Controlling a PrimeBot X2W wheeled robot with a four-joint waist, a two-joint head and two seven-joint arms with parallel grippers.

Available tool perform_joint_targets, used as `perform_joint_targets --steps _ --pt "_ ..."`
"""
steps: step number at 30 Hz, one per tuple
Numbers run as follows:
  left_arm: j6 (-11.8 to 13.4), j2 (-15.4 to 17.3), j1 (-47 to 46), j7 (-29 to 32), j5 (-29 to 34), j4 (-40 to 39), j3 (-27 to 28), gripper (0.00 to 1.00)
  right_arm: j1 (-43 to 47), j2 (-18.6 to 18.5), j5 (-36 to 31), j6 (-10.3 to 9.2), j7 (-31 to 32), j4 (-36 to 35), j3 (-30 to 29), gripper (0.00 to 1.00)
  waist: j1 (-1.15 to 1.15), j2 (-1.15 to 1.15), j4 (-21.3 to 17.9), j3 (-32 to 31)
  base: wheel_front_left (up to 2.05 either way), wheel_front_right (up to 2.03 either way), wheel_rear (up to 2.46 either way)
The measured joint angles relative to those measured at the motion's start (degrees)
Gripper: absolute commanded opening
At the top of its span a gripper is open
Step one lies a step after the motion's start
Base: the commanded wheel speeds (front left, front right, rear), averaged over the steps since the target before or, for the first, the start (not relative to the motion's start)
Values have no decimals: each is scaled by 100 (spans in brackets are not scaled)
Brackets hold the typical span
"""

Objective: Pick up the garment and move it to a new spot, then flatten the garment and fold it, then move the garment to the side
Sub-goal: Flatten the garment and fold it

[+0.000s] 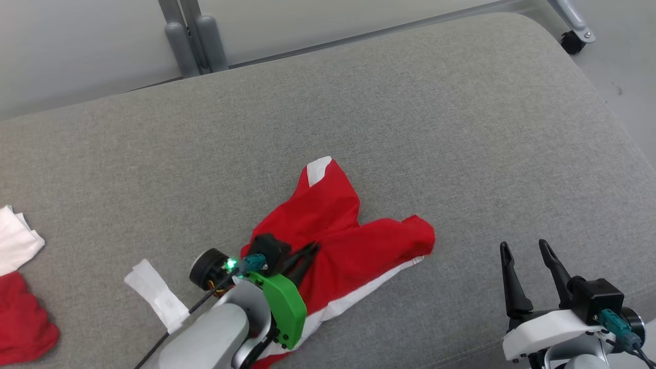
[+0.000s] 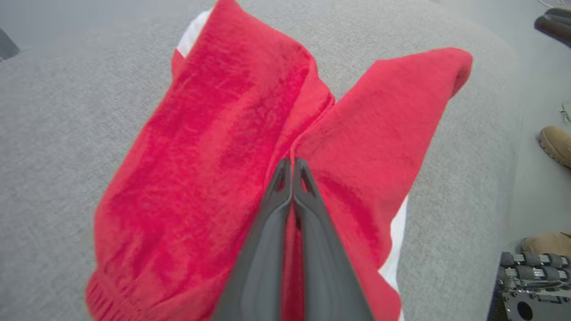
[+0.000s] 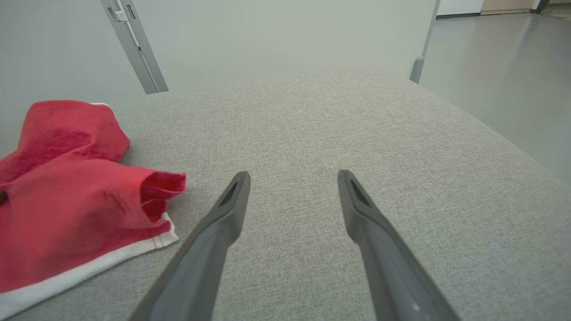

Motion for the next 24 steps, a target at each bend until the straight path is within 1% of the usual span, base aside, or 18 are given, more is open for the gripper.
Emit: perform_joint_targets --steps 2,7,11,12,13,14,16,17,20,22,24 --pt "89 20 -60 -108 2 96 101 0 -8 -1 0 -1 0 0 4 100 0 0 15 12 0 0 0" --pt "51 58 -188 -243 30 611 132 0 -49 0 0 -1 0 24 42 100 0 0 -14 27 0 0 0" --pt "57 -46 -192 -385 -32 1009 180 0 -59 -1 2 0 0 68 30 100 0 0 -54 25 0 0 0" --pt "58 -93 -192 -460 -80 1094 200 28 -58 -1 5 -1 0 79 25 100 0 0 -58 24 0 0 0" --pt "58 -132 -188 -516 -80 1177 198 91 -56 -2 7 0 0 85 22 100 0 0 -59 23 0 0 0" --pt "77 -159 -181 -555 -86 1261 209 100 -54 -1 9 -1 0 88 20 100 0 0 -57 22 0 0 0" --pt "245 -192 -171 -736 -85 1448 296 100 -46 -1 18 -1 0 97 14 100 0 0 -40 23 0 0 0" --pt "290 -199 -171 -791 -83 1501 322 100 -44 -1 18 -1 0 99 11 100 0 0 -29 22 0 0 0" --pt "299 -261 -155 -966 -76 1507 460 100 -27 -1 18 -1 0 97 -7 100 0 0 32 11 0 0 0" --pt "298 -288 -97 -1014 -45 1385 572 100 -21 -1 14 -1 0 82 -24 100 0 0 90 -1 0 0 0" --pt "405 -311 53 -1016 26 972 888 100 -9 -1 -7 0 0 47 -63 100 0 0 154 -20 0 0 0"
